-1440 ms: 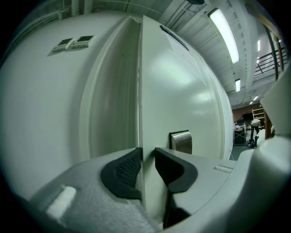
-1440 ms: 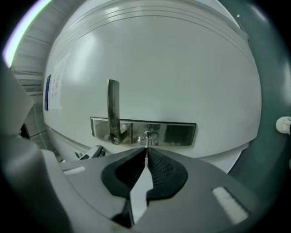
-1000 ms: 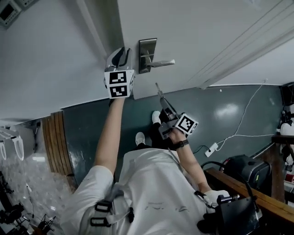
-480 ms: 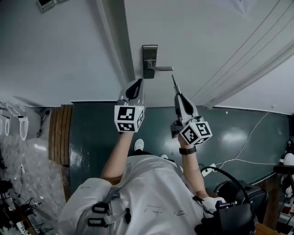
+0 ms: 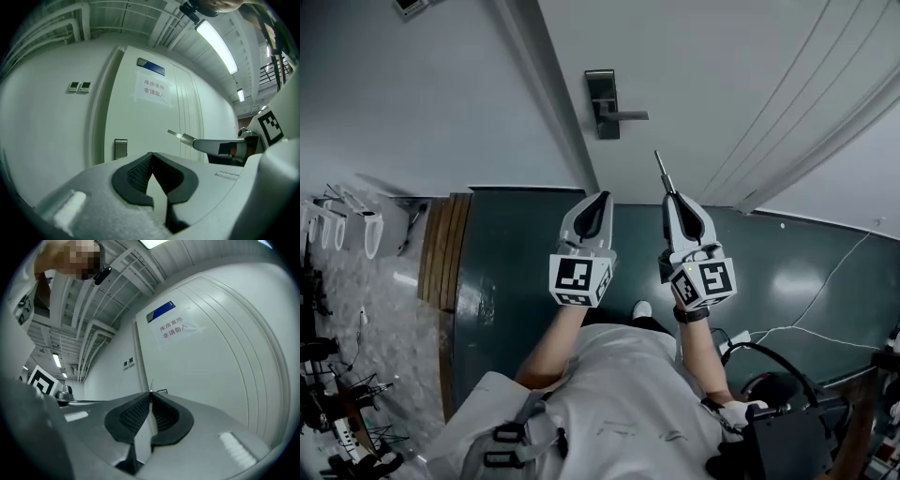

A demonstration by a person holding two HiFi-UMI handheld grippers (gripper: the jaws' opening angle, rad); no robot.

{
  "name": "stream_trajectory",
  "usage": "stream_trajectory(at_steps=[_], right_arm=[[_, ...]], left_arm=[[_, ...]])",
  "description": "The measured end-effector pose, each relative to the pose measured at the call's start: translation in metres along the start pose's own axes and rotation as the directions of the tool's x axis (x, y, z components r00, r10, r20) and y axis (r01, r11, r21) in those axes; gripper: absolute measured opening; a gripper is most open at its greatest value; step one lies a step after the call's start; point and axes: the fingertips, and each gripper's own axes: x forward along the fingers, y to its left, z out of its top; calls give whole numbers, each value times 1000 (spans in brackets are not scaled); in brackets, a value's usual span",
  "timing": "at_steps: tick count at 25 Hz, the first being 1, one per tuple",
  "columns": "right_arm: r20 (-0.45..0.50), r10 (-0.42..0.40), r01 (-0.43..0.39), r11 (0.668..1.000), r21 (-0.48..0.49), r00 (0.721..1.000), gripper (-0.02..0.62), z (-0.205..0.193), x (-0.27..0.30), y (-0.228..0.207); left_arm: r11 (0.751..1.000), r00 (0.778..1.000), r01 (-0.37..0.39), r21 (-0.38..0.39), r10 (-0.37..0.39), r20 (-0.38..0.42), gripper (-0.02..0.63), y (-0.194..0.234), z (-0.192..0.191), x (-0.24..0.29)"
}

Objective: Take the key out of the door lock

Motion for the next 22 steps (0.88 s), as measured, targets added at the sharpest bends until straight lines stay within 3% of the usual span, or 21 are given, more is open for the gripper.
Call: stream_trajectory(at_steps=[9,22], right_arm=[[28,47,-45,996,-80,998,21,17,9,47],[-17,-51,50,995,-81,999,21,-11,39,90]], left_arm=[[1000,996,12,28,-14,82,-2,7,29,-18],[997,996,73,1,-73,42,0,69,18,-43]])
